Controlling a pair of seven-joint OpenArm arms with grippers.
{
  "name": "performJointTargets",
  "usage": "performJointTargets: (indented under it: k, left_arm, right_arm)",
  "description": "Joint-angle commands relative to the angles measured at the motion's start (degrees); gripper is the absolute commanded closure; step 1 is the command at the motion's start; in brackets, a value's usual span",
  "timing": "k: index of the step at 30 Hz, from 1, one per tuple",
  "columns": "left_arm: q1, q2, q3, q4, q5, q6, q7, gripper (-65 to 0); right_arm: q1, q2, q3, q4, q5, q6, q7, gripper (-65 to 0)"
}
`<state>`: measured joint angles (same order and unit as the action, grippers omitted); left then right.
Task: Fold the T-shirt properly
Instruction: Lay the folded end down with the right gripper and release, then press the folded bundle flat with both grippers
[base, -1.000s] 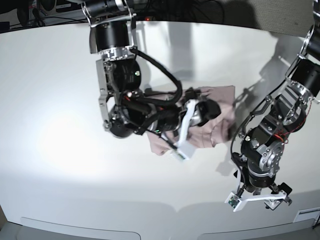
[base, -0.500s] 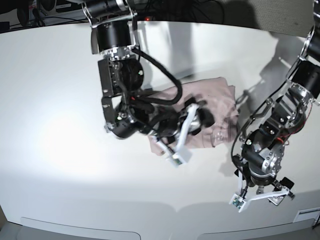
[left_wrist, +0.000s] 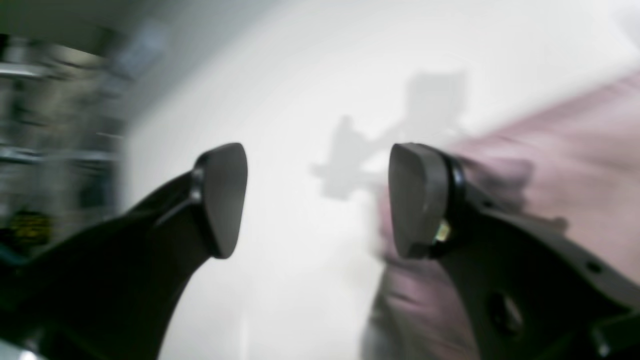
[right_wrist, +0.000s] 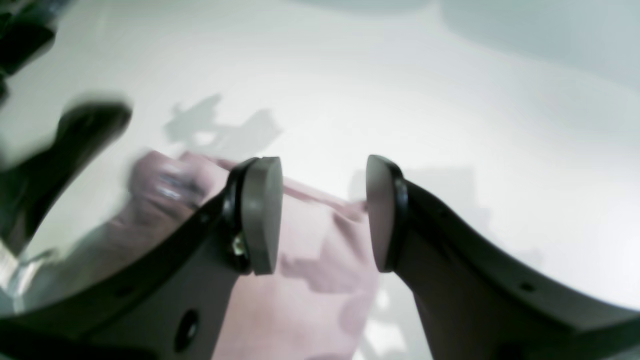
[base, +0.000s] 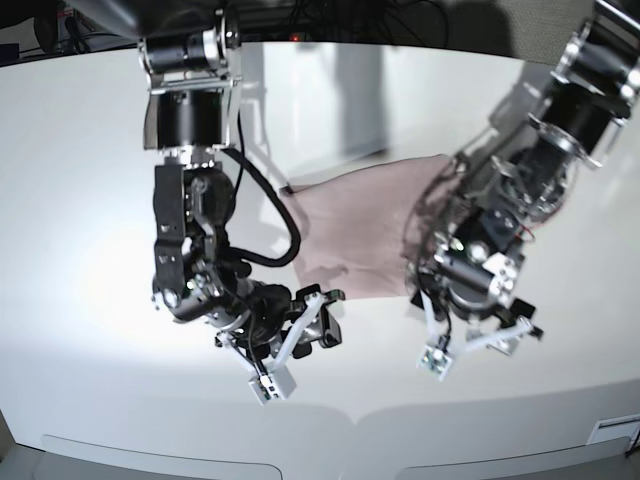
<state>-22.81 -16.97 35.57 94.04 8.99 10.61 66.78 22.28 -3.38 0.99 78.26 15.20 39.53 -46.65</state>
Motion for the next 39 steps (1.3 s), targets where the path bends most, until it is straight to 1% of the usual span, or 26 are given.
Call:
performJointTargets:
  k: [1, 5, 8, 11, 13, 17, 19, 21, 23, 26, 28, 31, 34, 36, 39]
  left_arm:
    - [-0.8, 0.3, -1.9, 1.6, 1.5, 0.7, -0.3, -42.9]
    - [4.3, 2.3, -6.0, 4.9, 2.1, 0.6, 0.9, -42.9]
    - [10.4, 3.4, -8.3, 7.9, 1.9, 0.6, 0.9, -42.9]
    - [16.9, 5.0, -9.0, 8.8, 1.8, 0.7, 0.8, -42.9]
    - [20.4, 6.4, -9.0, 8.8, -0.1, 0.9, -1.0, -42.9]
    - [25.2, 10.0, -9.0, 8.8, -6.7, 0.6, -7.2, -42.9]
    - [26.7, 12.0, -8.9, 8.8, -7.6, -0.4, -9.0, -42.9]
    - [27.3, 13.3, -8.9, 8.8, -7.5, -1.3, -9.8, -42.9]
    - [27.2, 13.4, -8.9, 8.8, -7.5, -1.7, -10.1, -42.9]
    - [27.3, 13.0, -8.9, 8.8, -7.5, -2.0, -10.9, -42.9]
    - [27.3, 12.5, -8.9, 8.8, -7.3, -2.3, -11.0, -42.9]
    - [27.3, 11.2, -8.9, 8.7, -5.4, -2.3, -11.2, -42.9]
    - [27.3, 10.0, -8.9, 8.7, -5.4, -2.3, -11.6, -42.9]
    - [27.3, 9.4, -8.9, 8.6, -5.4, -2.3, -12.0, -42.9]
    - [27.3, 7.6, -9.0, 8.5, -5.4, -2.3, -13.7, -42.9]
  right_arm:
    - [2.9, 0.1, -0.1, -1.6, 0.8, 0.5, 1.3, -27.6]
    - [8.5, 0.6, -0.1, -13.4, 0.8, 0.5, 1.9, -27.6]
    - [11.8, 1.2, -0.1, -21.0, -0.3, 0.5, 3.1, -27.6]
    - [14.1, 2.1, -0.2, -25.8, -0.3, 0.5, 3.6, -27.6]
    - [14.6, 2.5, -0.3, -26.8, -0.3, 0.5, 3.4, -27.6]
    - [14.1, 3.3, -0.3, -26.8, -0.2, 0.5, 2.0, -27.6]
    - [13.7, 3.8, -0.3, -26.8, -0.2, 0.5, 2.1, -27.6]
    - [13.4, 4.4, -0.4, -26.8, 0.0, 0.5, 1.7, -27.6]
    - [12.9, 4.8, -0.7, -26.8, 0.1, 0.5, 1.2, -27.6]
    - [12.1, 6.0, -3.2, -26.8, 0.2, 0.5, 0.9, -27.6]
    - [11.2, 6.9, -6.0, -26.8, 0.2, 0.5, 0.8, -27.6]
    - [9.9, 8.1, -11.2, -26.8, 0.2, 0.5, 0.8, -27.6]
    - [9.3, 9.4, -16.2, -26.8, 0.5, 0.5, -0.3, -27.6]
    - [9.3, 10.1, -18.8, -26.8, 1.9, 0.5, -2.3, -27.6]
    - [9.3, 11.0, -21.0, -26.8, 6.1, 0.5, -7.0, -27.6]
